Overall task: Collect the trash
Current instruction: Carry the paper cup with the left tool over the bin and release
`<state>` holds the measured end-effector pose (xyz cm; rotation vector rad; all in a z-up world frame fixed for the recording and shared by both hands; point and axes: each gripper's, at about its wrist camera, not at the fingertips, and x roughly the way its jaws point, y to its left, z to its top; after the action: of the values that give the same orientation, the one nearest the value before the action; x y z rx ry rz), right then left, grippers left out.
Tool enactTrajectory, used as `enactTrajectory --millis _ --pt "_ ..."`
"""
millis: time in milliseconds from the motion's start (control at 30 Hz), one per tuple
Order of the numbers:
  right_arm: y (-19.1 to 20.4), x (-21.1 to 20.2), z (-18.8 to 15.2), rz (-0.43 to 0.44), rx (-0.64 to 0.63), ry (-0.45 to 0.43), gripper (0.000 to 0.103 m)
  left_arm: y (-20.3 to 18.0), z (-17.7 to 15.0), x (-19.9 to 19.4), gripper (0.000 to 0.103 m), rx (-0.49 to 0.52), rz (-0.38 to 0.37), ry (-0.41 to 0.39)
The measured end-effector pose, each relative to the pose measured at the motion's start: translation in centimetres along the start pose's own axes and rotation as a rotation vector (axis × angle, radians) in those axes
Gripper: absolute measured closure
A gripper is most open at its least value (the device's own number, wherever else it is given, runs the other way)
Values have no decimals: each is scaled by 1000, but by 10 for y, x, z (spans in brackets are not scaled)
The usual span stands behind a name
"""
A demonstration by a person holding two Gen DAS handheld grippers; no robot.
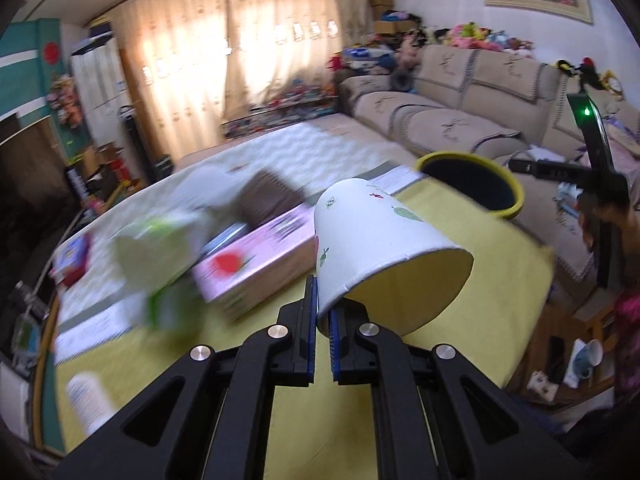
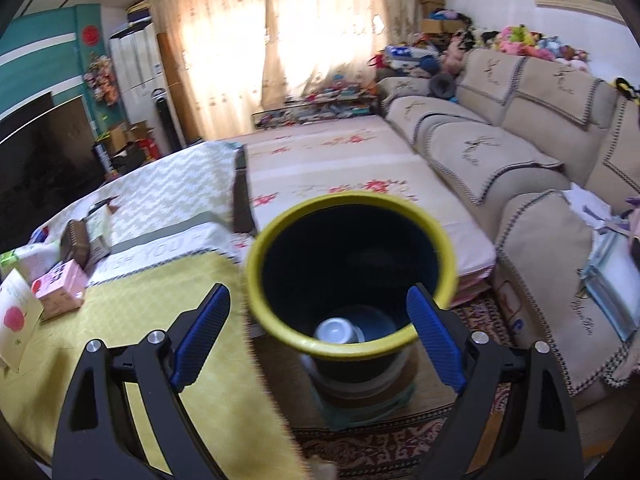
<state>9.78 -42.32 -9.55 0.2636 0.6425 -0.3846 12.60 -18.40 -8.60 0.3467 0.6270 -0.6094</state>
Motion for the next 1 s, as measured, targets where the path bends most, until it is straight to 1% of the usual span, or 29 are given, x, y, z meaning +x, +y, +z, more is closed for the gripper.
enactTrajectory --millis 67,167,233,300,433,533,600,700,800,833,867,933,967,1000 --pt "-14 -4 1 -39 14 -15 18 -19 21 18 97 25 -52 -4" --pt "-35 -9 1 -85 39 -28 18 -47 48 43 97 61 -110 -5" --pt "-48 -12 1 -112 57 -33 18 -69 70 67 97 79 -168 5" --pt "-63 -13 0 -128 80 -35 18 -90 91 90 97 98 -212 18" --pt "-81 -14 -2 -146 113 -38 17 -130 129 136 97 133 -271 48" --pt "-90 -10 -3 -149 127 -33 17 -156 150 171 96 144 -304 88" --pt "-95 -8 -3 -150 136 -28 17 -170 160 192 96 151 -311 108" --pt "-100 -6 -4 -149 148 -20 17 -192 169 224 96 172 -301 130" --pt "-103 -2 -5 -152 156 -10 17 -202 173 246 95 177 -288 153" --pt "-104 -2 -5 -152 157 -9 17 -203 174 251 84 175 -282 155" --pt "-102 -2 -5 -152 158 -8 17 -204 175 254 66 172 -275 158" --pt "-102 0 -5 -153 157 -5 17 -203 175 255 53 149 -263 142" --pt "-102 0 -5 -153 156 -4 16 -200 174 253 50 143 -266 139" --pt "-101 0 -5 -150 154 -4 16 -196 171 248 50 135 -272 138"
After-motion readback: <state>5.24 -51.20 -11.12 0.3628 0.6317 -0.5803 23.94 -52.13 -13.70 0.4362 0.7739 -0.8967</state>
